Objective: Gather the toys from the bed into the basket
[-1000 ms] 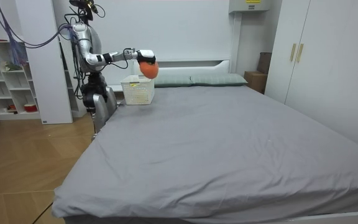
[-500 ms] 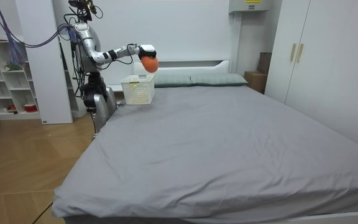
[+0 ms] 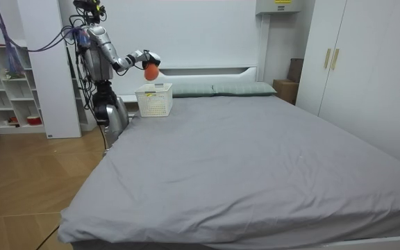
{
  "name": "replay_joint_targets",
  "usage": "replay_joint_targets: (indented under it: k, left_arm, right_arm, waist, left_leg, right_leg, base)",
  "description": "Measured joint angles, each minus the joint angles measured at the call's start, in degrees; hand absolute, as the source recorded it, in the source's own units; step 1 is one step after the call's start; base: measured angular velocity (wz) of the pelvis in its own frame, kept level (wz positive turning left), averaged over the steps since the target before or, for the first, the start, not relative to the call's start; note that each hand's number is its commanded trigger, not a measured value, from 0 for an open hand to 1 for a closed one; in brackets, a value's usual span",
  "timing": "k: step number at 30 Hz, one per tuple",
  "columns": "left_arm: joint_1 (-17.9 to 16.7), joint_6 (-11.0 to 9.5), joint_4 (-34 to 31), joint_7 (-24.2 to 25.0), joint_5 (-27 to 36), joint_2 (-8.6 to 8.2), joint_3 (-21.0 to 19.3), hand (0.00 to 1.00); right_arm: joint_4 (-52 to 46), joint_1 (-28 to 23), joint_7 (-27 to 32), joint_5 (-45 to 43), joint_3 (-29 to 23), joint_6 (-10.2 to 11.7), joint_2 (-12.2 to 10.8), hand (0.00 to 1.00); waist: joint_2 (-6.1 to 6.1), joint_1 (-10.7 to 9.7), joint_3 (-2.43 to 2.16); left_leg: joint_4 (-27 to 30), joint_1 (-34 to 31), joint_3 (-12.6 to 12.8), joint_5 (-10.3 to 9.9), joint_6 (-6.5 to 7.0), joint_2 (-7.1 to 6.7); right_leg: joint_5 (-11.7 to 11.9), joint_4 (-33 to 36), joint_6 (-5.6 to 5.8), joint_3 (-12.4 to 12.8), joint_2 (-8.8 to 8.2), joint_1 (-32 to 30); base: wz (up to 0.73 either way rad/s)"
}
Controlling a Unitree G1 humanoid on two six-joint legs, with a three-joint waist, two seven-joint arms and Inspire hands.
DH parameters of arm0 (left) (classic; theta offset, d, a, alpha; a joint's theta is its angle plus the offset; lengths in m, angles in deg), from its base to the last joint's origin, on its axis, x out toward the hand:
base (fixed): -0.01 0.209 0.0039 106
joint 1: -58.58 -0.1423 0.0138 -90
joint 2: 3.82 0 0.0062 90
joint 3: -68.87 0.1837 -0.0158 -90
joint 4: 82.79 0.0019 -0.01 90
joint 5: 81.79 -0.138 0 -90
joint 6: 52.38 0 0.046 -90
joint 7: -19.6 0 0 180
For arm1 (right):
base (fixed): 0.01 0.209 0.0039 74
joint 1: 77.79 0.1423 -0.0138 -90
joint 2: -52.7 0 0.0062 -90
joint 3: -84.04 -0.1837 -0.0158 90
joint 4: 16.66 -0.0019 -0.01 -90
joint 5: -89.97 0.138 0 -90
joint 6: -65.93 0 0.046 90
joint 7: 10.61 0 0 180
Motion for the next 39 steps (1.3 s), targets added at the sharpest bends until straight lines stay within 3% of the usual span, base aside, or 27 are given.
replay_joint_targets:
  k: [2, 3, 4, 6, 13, 21, 29, 34, 39]
  left_arm:
    - [0.30, 0.24, -0.07, -0.03, -0.07, 0.05, -0.04, 0.00]
    - [0.33, 0.39, -0.07, -0.03, -0.12, 0.05, -0.09, 0.00]
    - [0.33, 1.04, -0.08, -0.03, -1.25, 0.04, -0.16, 0.00]
    - [0.41, 1.58, -0.07, -0.05, -2.29, 0.03, -0.20, 0.00]
    - [0.49, 2.43, -0.09, -0.50, -6.02, 0.08, -0.28, 0.00]
    - [1.17, 3.01, -2.05, -2.22, -6.07, 0.06, -0.17, 0.00]
    - [1.43, 3.00, -3.36, -4.17, -6.09, 0.02, -0.15, 0.00]
    - [1.43, 2.99, -3.37, -4.24, -6.06, -0.05, -0.12, 0.00]
    - [1.34, 2.68, -3.13, -4.25, -5.69, -0.09, -0.12, 0.00]
  right_arm:
    - [0.06, 0.32, -0.61, 0.01, 0.35, -0.73, -0.03, 0.67]
    - [0.13, 0.32, -0.74, -0.01, 0.42, -0.97, -0.05, 0.55]
    - [0.47, 0.32, -0.80, -0.02, 0.69, -1.22, -0.02, 0.29]
    - [0.76, 0.32, -0.87, 0.00, 1.13, -1.79, -0.03, 0.00]
    - [2.39, 0.31, -0.86, -0.01, 1.49, -1.87, -0.19, 0.00]
    - [3.46, 0.31, -0.42, -0.07, 1.61, -1.86, -0.17, 0.00]
    - [5.15, 0.30, 0.20, -0.46, 1.62, -1.86, -0.15, 0.00]
    - [5.16, 0.30, 0.20, -0.50, 1.60, -1.84, -0.15, 0.00]
    - [5.17, 0.30, 0.20, -1.72, 1.19, -1.71, 0.05, 0.00]
  waist:
    - [-0.28, 0.56, -0.01]
    - [-0.34, 0.80, -0.03]
    - [-0.43, 1.49, -0.05]
    - [-0.51, 2.13, -0.02]
    - [-0.74, 2.52, 0.05]
    - [-0.78, 2.48, 0.02]
    - [-1.74, 2.61, -0.25]
    - [-2.27, 2.32, -0.08]
    - [-2.03, 1.36, 0.09]
  left_leg:
    - [0.51, -0.67, -1.14, 0.14, 0.00, -0.30]
    - [0.61, -0.75, -1.31, 0.17, 0.00, -0.37]
    - [0.62, -0.84, -1.55, 0.31, 0.03, -0.52]
    - [0.65, -0.95, -1.89, 0.48, 0.10, -0.76]
    - [1.47, -1.38, -3.03, 0.64, 0.10, -1.10]
    - [1.53, -1.41, -3.31, 0.75, -0.01, -1.13]
    - [1.50, -1.33, -3.30, 0.76, 0.00, -1.12]
    - [1.57, -1.30, -3.23, 0.77, 0.00, -1.13]
    - [1.78, -1.26, -3.24, 0.76, 0.00, -1.17]
  right_leg:
    - [-0.01, -0.01, 0.01, -1.37, -0.28, -0.01]
    - [-0.01, -0.01, 0.02, -1.44, -0.27, -0.01]
    - [-0.06, 0.00, 0.09, -1.40, -0.25, 0.01]
    - [-0.15, 0.04, 0.24, -1.42, -0.29, 0.06]
    - [-0.17, 0.09, 0.29, -1.86, -0.36, 0.51]
    - [-0.18, 0.13, 0.28, -2.01, -0.34, 0.62]
    - [-0.18, 0.13, 0.28, -1.98, -0.34, 0.63]
    - [-0.18, 0.18, 0.28, -1.74, -0.34, 0.68]
    - [-0.18, 0.20, 0.28, -1.44, -0.32, 0.79]
  base:
    - [0.25]
    - [0.21]
    - [0.11]
    - [0.13]
    - [0.09]
    - [0.02]
    - [0.00]
    - [0.00]
    - [0.00]
